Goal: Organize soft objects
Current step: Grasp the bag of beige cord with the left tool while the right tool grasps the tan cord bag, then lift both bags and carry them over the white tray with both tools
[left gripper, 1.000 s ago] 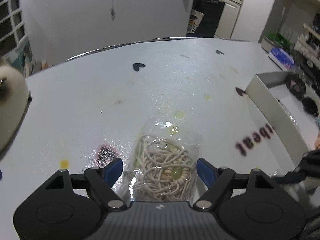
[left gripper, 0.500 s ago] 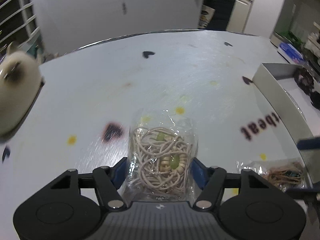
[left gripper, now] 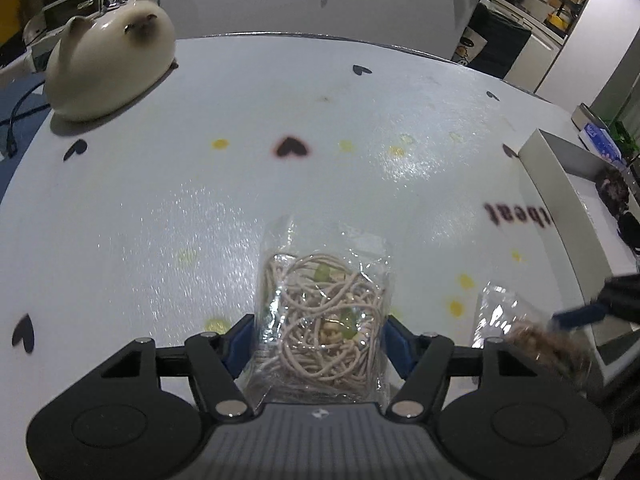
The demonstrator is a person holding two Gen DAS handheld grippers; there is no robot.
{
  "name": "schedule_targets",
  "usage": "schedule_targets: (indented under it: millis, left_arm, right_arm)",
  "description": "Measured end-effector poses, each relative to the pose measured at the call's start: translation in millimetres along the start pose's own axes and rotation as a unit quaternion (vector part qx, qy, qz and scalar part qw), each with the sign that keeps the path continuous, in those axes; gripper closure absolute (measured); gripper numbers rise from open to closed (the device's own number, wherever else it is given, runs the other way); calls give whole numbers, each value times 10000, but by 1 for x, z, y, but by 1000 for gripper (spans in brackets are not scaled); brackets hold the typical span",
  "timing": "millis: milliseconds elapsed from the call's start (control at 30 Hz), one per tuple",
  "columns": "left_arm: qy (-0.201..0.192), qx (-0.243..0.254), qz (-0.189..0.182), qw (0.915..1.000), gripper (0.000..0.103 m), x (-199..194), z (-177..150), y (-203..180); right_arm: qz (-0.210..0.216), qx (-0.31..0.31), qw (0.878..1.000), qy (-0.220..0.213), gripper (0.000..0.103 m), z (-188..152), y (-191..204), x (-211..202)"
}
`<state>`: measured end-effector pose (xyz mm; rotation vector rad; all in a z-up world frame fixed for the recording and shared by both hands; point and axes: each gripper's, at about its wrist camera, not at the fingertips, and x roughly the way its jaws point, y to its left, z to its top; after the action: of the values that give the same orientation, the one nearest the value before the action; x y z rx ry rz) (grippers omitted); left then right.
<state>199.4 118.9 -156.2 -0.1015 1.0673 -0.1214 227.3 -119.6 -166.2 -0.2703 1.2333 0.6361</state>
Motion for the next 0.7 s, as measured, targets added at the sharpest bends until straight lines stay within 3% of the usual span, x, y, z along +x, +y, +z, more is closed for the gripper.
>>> schedule_targets:
  millis: [133,200,300,400,633,700]
  left_arm:
    - [21,-12,35,10000,27,6,5,-2]
    - [-33,17,47,10000,17,9,9,-3]
    - [-37,166,19,9999,17,14,16,-6]
    - [71,348,61,9993,27,18,17,-10]
    - [60,280,111,9995,38,7,3,-16]
    - [1,147,149,9998,40,2,-1,-16]
  right_arm:
    - [227,-413,9988,149,20,-8,19,-1]
    - [91,-680,9975,171,23,-5,27,1]
    - [-208,-1033,9944,123,29,-7,40,6]
    - [-291,-1149,9929,48,32,-7,40,7]
    - [-311,-880,9955,-177,68,-12,38,-3]
    - [-272,-614,9974,-261,74,-14,32,-6]
